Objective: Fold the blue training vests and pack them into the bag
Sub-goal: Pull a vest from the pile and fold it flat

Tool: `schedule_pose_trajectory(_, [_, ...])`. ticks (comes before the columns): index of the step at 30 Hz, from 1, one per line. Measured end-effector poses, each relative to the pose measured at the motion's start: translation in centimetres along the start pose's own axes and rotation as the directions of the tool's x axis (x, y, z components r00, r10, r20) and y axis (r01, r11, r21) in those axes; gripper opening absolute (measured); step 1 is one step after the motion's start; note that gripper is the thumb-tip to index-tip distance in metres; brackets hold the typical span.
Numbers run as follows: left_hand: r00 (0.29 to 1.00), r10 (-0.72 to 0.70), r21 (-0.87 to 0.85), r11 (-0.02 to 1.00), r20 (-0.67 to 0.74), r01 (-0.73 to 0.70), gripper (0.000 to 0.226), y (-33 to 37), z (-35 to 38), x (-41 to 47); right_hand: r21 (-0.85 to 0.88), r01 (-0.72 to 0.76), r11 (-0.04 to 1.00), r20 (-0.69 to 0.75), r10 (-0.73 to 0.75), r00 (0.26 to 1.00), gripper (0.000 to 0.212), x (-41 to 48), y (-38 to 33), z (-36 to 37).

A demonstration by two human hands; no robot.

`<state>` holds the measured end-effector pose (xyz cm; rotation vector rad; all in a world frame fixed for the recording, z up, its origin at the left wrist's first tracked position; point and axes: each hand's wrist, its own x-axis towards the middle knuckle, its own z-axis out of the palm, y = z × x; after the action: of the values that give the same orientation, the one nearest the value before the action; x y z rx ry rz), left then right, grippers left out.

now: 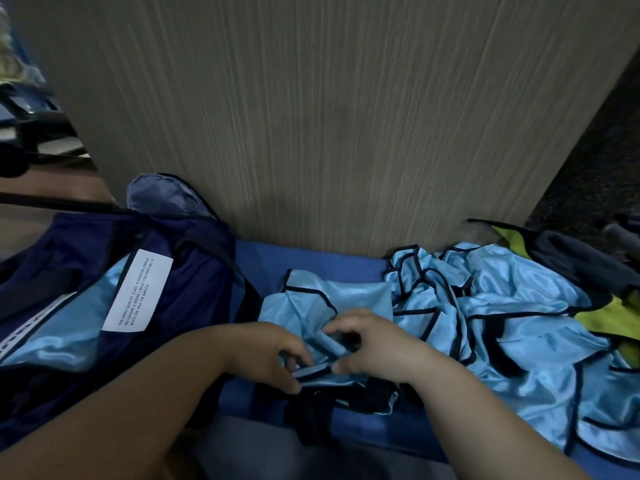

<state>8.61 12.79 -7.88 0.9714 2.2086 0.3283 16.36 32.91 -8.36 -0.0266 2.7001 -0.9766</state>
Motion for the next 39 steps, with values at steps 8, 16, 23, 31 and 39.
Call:
schedule_pose_trajectory(8, [0.725,-0.141,-0.153,0.987,-0.675,0.049,0.009,0.1,-2.4,-0.8,-0.051,0.306,0.951,0.171,-0.293,0.941,0.043,-1.3,-2.0,1.6])
schedule_pose_trajectory(16, [0.930,0.215,0.126,0.975,-0.299,-0.185,0.022,0.5,1.9,1.2,0.392,0.134,0.910,0.401,-0.300,0.866,0.032,-3.5,-2.4,-1.8])
schedule_pose_trajectory(23, [0.969,0.110,0.034,0.994,-0.221,-0.106,0.054,-0.9,3.8,0.4,-0.074,-0.097,0.992,0.058,0.102,0.993,0.019,-3.5,2.0,-4.0])
schedule_pose_trajectory(31, [0.991,0.105,0.289,0.954,-0.087,-0.076,0.097,-0.8,5.2,0.8,-0.220,-0.047,0.974,0.143,0.080,0.986,0.029,-3.8,2.2,-1.2])
schedule_pose_trajectory(39, [0.957,0.234,0.260,0.947,-0.169,-0.186,0.104,-1.3,4.5,0.1,-0.270,0.050,0.962,0.109,-0.021,0.994,0.053,-4.9,2.8,-1.8])
